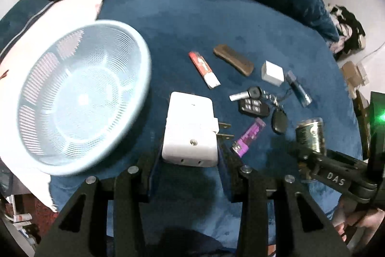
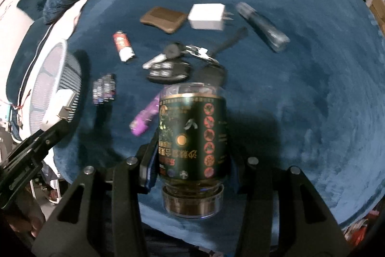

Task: Organize rigid objects
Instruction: 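Carry the power strip and jar into the blue basket and open both tools, then withdraw both tools from the basket back over the table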

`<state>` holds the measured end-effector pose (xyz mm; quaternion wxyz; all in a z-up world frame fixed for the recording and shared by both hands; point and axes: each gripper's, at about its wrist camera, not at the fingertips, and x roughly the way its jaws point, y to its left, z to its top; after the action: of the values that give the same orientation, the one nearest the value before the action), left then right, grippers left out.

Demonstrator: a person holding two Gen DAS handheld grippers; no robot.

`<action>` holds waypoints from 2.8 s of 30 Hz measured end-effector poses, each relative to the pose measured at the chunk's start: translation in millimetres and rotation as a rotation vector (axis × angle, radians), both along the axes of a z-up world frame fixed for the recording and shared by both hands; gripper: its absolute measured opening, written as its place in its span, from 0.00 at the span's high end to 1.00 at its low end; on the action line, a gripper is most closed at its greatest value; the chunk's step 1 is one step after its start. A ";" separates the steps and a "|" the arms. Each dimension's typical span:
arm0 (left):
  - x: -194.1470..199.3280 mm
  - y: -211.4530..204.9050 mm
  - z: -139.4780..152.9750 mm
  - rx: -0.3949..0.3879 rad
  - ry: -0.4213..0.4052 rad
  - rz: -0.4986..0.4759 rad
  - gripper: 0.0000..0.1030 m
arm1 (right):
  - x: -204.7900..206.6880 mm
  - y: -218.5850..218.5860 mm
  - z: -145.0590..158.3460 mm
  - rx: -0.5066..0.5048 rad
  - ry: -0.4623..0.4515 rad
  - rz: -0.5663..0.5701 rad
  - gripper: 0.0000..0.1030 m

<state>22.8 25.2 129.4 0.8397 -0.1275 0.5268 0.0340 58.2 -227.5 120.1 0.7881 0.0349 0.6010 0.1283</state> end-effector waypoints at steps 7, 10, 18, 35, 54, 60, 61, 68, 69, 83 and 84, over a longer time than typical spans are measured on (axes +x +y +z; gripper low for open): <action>-17.4 50.2 28.4 0.025 -0.062 0.093 0.59 | 0.8 59.7 15.4 0.026 -0.045 0.082 0.54; -23.4 77.0 32.7 0.036 -0.072 0.137 0.59 | -1.4 85.6 23.4 0.038 -0.059 0.127 0.54; -30.0 143.0 20.9 0.023 -0.059 0.251 0.59 | 1.6 169.7 31.4 0.061 -0.081 0.251 0.54; -1.3 197.4 -12.7 0.029 -0.010 0.318 0.59 | 29.3 262.3 19.6 0.075 -0.062 0.378 0.54; -23.8 181.7 -5.5 0.083 0.074 0.426 0.00 | 21.3 215.5 31.6 0.079 -0.076 0.315 0.00; -30.9 166.4 0.7 0.089 0.090 0.415 0.00 | 16.4 197.0 34.0 0.082 -0.051 0.302 0.00; -31.9 163.7 2.0 0.091 0.092 0.415 0.00 | 15.4 194.3 34.2 0.082 -0.047 0.301 0.00; -38.9 146.3 11.6 0.096 0.091 0.418 0.00 | 6.1 179.5 38.2 0.088 -0.038 0.317 0.00; -39.7 144.3 12.5 0.096 0.091 0.419 0.01 | 4.4 177.3 38.4 0.089 -0.036 0.321 0.00; -28.9 93.2 18.6 0.102 0.087 0.351 0.01 | -7.7 119.6 35.0 0.103 -0.016 0.278 0.00; -27.8 88.7 19.2 0.102 0.086 0.343 0.01 | -7.6 115.9 35.2 0.103 -0.017 0.272 0.00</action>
<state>-4.9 113.9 148.6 0.8037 -0.1711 0.5303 0.2089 50.6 -111.5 155.3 0.7656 -0.0075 0.5862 0.2648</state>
